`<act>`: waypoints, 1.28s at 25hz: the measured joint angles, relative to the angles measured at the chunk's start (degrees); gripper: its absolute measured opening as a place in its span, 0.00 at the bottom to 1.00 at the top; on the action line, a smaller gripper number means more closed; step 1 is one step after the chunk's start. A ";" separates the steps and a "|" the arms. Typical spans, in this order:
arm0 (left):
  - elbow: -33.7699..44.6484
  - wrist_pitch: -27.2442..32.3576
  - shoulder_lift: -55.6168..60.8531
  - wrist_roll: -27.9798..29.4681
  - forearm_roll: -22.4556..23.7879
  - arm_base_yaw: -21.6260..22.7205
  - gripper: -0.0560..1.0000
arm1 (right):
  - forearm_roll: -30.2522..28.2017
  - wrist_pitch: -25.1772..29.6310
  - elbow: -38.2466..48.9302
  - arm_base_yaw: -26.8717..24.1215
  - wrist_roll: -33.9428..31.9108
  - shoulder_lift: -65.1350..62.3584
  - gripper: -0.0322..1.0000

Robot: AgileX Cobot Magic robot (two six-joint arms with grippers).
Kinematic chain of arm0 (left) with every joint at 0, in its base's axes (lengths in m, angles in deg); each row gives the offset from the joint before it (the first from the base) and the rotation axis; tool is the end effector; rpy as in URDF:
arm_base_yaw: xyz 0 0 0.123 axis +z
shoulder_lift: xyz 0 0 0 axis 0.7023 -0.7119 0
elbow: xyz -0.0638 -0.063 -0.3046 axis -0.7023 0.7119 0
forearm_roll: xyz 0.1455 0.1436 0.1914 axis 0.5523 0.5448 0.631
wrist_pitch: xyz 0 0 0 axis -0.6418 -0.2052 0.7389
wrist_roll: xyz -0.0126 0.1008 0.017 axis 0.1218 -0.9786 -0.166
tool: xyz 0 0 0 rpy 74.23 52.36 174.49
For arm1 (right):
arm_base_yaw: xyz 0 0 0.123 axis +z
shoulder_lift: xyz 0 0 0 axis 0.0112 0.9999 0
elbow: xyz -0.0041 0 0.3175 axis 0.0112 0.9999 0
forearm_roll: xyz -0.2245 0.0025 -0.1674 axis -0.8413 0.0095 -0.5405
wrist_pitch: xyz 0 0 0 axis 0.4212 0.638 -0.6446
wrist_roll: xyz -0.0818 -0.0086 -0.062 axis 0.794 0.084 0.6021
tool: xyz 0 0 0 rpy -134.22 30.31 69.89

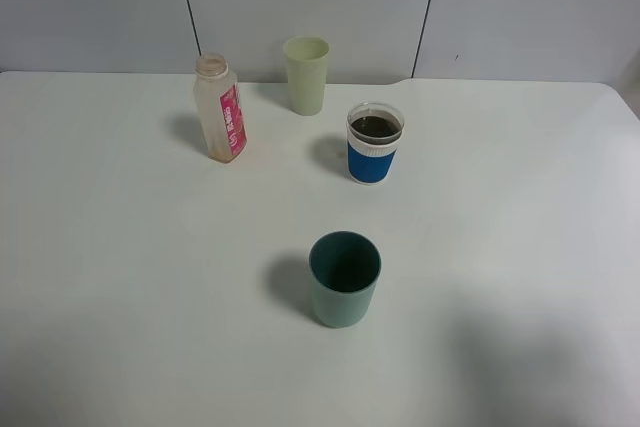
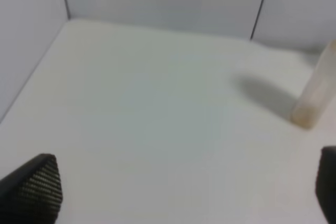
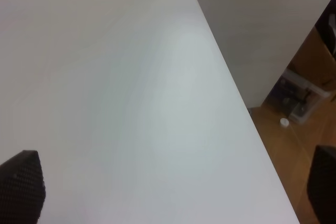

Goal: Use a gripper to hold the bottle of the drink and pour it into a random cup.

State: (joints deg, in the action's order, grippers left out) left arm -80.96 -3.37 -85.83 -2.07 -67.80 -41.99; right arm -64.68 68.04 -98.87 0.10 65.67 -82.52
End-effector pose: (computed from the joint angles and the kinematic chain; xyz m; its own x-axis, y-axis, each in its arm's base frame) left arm 0.0073 0.0066 0.3326 -0.2852 -0.1368 -0.9486 -0.1403 0.9851 -0.0999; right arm -0.0050 -0.0228 0.2887 -0.4312 0.0463 -0.9011 0.2270 0.9721 -0.0587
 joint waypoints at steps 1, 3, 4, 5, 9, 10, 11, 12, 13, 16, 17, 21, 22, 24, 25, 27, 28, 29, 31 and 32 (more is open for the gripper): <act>0.00 1.43 0.69 0.00 0.00 0.00 0.93 | 0.00 0.00 0.00 0.00 0.00 0.00 1.00; 0.00 5.02 1.60 0.00 0.00 0.00 0.93 | 0.00 0.00 0.00 0.00 0.00 0.00 1.00; 0.00 6.62 1.94 0.00 0.00 0.00 0.93 | 0.00 0.00 0.00 0.00 0.00 0.00 1.00; 0.06 7.48 2.22 0.00 0.00 0.00 0.93 | 0.00 0.00 0.00 0.00 0.00 0.00 1.00; 3.61 8.05 3.67 0.00 -0.67 0.00 0.93 | 0.00 0.00 0.00 0.00 0.00 0.00 1.00; 4.88 8.44 4.30 0.00 -1.32 0.00 0.93 | 0.00 0.00 0.00 0.00 0.00 0.00 1.00; 5.39 8.87 4.72 -0.02 -1.67 0.16 0.93 | 0.00 0.00 0.00 0.00 0.00 0.00 1.00; 5.46 8.87 5.07 -0.14 -1.95 0.30 0.93 | 0.00 0.00 0.00 0.00 0.00 0.00 1.00; 5.46 8.74 5.31 -0.19 -2.05 0.51 0.93 | 0.00 0.00 0.00 0.00 0.00 0.00 1.00; 5.50 8.74 5.44 -0.45 -2.48 1.21 0.93 | 0.00 0.00 0.00 0.00 0.00 0.00 1.00; 5.53 8.74 5.44 -0.44 -2.55 1.37 0.93 | 0.00 0.00 0.00 0.00 0.00 0.00 1.00; 5.53 8.74 5.44 -0.61 -2.67 1.38 0.93 | 0.00 0.00 0.00 0.00 0.00 0.00 1.00; 5.53 8.74 5.44 -0.61 -2.67 1.38 0.93 | 0.00 0.00 0.00 0.00 0.00 0.00 1.00; 5.53 8.74 5.44 -0.61 -2.74 1.38 0.93 | 0.00 0.00 0.00 0.00 0.00 0.00 1.00; 5.53 8.74 5.44 -0.61 -2.79 1.38 0.93 | 0.00 0.00 0.00 0.00 0.00 0.00 1.00; 5.53 8.74 5.44 -0.61 -2.79 1.38 0.93 | 0.00 0.00 0.00 0.00 0.00 0.00 1.00; 5.53 8.74 5.44 -0.61 -2.79 1.38 0.93 | 0.00 0.00 0.00 0.00 0.00 0.00 1.00; 5.53 8.74 5.44 -0.61 -2.79 1.38 0.93 | 0.00 0.00 0.00 0.00 0.00 0.00 1.00; 5.53 8.74 5.44 -0.61 -2.79 1.38 0.93 | 0.00 0.00 0.00 0.00 0.00 0.00 1.00; 5.53 8.74 5.44 -0.61 -2.79 1.38 0.93 | 0.00 0.00 0.00 0.00 0.00 0.00 1.00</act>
State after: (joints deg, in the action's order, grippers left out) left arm -75.43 5.37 -80.39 -2.68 -70.59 -40.60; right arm -64.68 68.04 -98.87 0.10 65.67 -82.52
